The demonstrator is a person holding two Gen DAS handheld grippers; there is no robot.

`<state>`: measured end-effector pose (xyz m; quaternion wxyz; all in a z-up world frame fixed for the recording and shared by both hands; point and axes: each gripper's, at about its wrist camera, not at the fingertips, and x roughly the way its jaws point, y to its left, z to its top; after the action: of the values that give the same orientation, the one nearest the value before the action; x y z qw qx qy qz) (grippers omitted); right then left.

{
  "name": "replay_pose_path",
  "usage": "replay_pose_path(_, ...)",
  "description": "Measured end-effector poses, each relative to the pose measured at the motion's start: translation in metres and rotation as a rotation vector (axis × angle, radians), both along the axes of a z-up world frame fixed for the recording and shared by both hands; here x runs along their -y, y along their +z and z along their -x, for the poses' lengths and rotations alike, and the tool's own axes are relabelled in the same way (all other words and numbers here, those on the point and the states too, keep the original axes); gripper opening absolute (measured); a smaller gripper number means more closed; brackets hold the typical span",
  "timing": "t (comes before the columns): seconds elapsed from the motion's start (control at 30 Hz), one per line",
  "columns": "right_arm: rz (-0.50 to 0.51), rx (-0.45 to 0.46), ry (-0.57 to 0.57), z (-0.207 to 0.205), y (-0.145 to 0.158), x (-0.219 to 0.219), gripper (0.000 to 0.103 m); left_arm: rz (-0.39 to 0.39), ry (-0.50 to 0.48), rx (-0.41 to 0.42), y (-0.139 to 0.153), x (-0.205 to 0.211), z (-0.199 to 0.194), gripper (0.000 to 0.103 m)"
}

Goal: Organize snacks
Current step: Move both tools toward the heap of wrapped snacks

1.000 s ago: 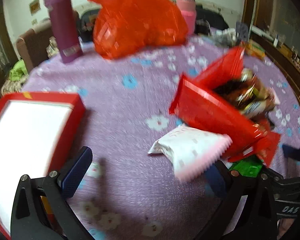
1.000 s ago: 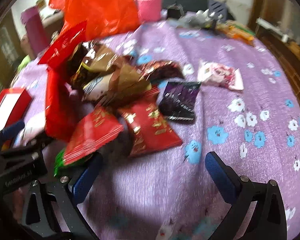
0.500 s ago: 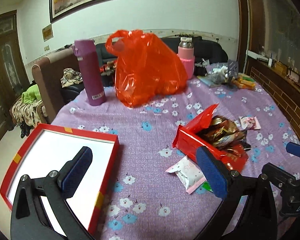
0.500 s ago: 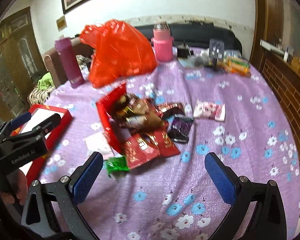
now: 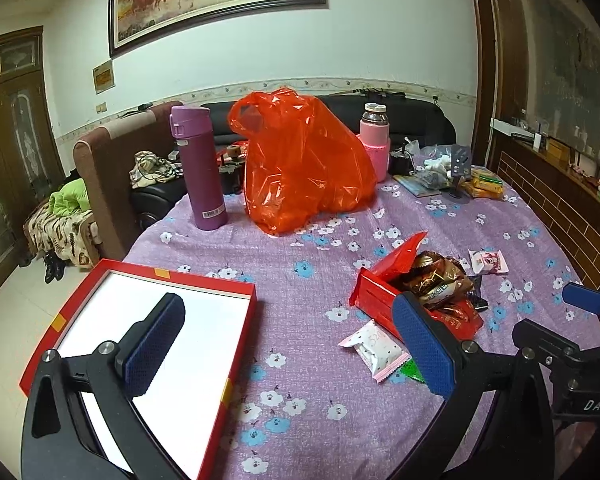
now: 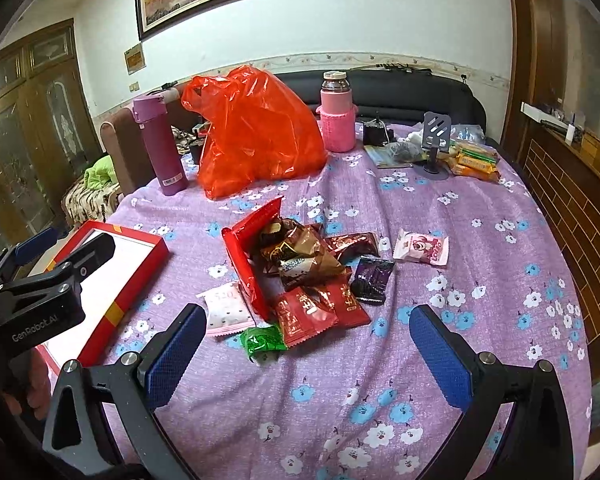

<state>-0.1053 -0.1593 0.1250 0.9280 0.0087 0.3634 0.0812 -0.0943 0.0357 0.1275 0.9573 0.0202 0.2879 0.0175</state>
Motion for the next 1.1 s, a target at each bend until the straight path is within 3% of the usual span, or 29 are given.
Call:
replay_pose_path(0.83, -0.024, -0.046, 0.031, -0.028, -0.022, -0.003, 0.102, -0.064, 0.028, -0.035, -0.011, 0.000, -0.024, 0.103)
replay_pose_path(1.1, -0.033, -0.092, 0.018, -0.038, -0.045, 0.016, 0.102, -0.156, -0.066, -0.164, -0.039, 0.011, -0.053, 0.103)
